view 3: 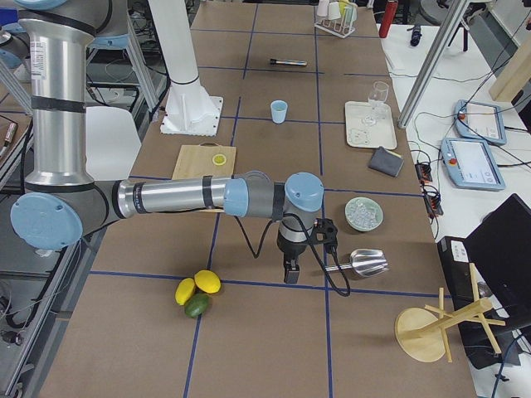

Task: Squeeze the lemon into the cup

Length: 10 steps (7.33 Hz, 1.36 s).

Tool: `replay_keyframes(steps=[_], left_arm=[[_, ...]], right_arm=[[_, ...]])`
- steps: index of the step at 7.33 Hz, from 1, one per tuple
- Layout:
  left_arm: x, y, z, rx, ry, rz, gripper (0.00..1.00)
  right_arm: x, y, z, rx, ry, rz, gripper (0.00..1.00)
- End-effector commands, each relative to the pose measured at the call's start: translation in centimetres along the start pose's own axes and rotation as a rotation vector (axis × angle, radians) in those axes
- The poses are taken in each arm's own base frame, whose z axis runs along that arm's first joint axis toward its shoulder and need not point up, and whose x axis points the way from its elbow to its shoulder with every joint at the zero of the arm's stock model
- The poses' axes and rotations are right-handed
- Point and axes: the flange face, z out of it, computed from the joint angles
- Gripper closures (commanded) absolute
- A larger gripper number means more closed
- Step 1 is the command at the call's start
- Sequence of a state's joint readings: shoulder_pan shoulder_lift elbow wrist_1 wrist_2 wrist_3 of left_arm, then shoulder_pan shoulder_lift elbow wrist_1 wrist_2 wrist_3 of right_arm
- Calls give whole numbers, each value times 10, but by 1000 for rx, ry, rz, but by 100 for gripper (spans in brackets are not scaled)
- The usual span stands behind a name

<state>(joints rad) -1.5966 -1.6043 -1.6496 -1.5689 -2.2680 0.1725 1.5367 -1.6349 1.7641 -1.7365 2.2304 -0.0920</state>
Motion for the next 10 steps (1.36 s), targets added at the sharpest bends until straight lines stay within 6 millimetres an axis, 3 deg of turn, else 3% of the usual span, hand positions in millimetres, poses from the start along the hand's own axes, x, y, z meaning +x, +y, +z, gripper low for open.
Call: replay_keyframes(steps=[1,4,7,10], left_arm=[[-19,34,-8,6,17,-56,0],[-19,30,-8,9,22,-62,0],[-19,33,4,5,128,-86,0],[-13,32,-4,19,124,-67,0]], right_arm=[[-1,-1,-1,1,0,-3,0],[-2,-1,-1,3,-1,-4,0],[-1,-2,-1,3,0,-4,0],[-1,-1,0,0,0,-2,0]])
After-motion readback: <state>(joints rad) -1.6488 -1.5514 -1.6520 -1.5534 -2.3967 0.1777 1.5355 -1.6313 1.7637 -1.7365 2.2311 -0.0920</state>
